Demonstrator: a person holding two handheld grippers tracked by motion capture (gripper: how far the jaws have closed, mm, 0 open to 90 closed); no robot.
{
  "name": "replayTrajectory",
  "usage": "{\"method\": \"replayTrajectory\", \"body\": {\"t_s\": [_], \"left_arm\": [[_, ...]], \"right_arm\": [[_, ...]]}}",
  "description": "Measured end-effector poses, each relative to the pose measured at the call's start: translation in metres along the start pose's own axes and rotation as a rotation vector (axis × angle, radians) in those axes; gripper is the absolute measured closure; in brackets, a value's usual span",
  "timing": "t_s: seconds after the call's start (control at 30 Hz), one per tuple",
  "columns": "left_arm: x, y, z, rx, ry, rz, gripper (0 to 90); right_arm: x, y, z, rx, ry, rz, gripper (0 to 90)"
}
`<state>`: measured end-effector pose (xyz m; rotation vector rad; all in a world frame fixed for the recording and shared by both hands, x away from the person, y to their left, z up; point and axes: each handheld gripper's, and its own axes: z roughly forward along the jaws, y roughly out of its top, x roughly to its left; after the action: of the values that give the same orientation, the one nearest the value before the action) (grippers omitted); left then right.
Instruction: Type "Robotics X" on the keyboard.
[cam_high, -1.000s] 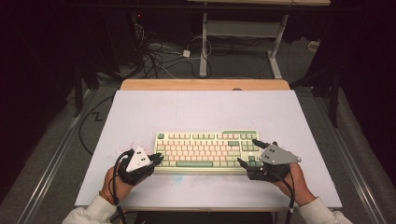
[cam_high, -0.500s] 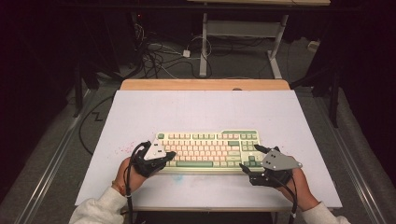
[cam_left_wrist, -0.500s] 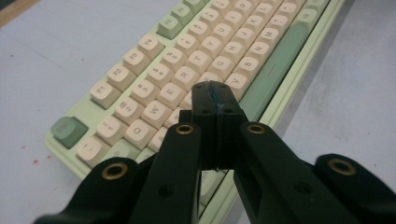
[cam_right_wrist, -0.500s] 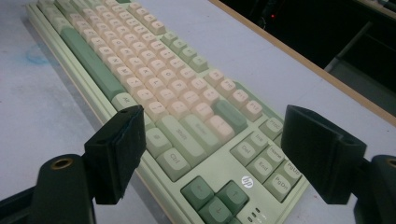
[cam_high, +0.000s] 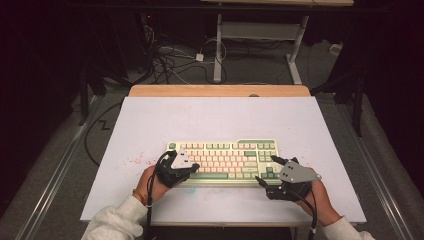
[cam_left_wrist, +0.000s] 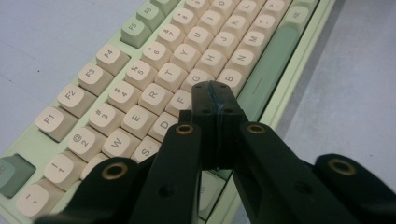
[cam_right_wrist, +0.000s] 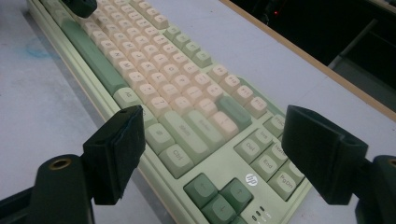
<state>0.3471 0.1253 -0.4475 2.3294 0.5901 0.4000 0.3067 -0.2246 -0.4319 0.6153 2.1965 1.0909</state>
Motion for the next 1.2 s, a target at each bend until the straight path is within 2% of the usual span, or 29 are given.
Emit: {"method": "replayTrajectory", "body": {"t_s": [0.23, 0.4, 0.6, 0.7, 0.83, 0.97, 1.2], "left_arm": [[0.002, 0.002, 0.006, 0.007, 0.006, 0.001, 87.7], [0.001, 0.001, 0.010, 0.032, 0.014, 0.012, 87.6], [0.001, 0.000, 0.010, 0.026, 0.019, 0.009, 87.6], [0.001, -0.001, 0.012, 0.043, 0.027, 0.014, 87.6], [0.001, -0.001, 0.009, 0.029, 0.024, 0.017, 87.6], [0.000, 0.001, 0.003, 0.009, 0.031, 0.026, 87.6], [0.002, 0.001, -0.002, -0.011, 0.034, 0.019, 87.6]], "right_arm": [[0.002, -0.001, 0.002, 0.006, 0.005, -0.008, 22.2], [0.003, -0.002, 0.003, 0.013, 0.018, -0.018, 22.4], [0.004, -0.002, 0.003, 0.014, 0.023, -0.029, 22.4], [0.006, -0.002, 0.004, 0.021, 0.028, -0.033, 22.4], [0.008, -0.002, 0.005, 0.026, 0.035, -0.049, 22.1], [0.006, -0.001, 0.003, 0.020, 0.027, -0.043, 22.1], [0.006, -0.002, 0.004, 0.019, 0.029, -0.042, 22.1]]}}
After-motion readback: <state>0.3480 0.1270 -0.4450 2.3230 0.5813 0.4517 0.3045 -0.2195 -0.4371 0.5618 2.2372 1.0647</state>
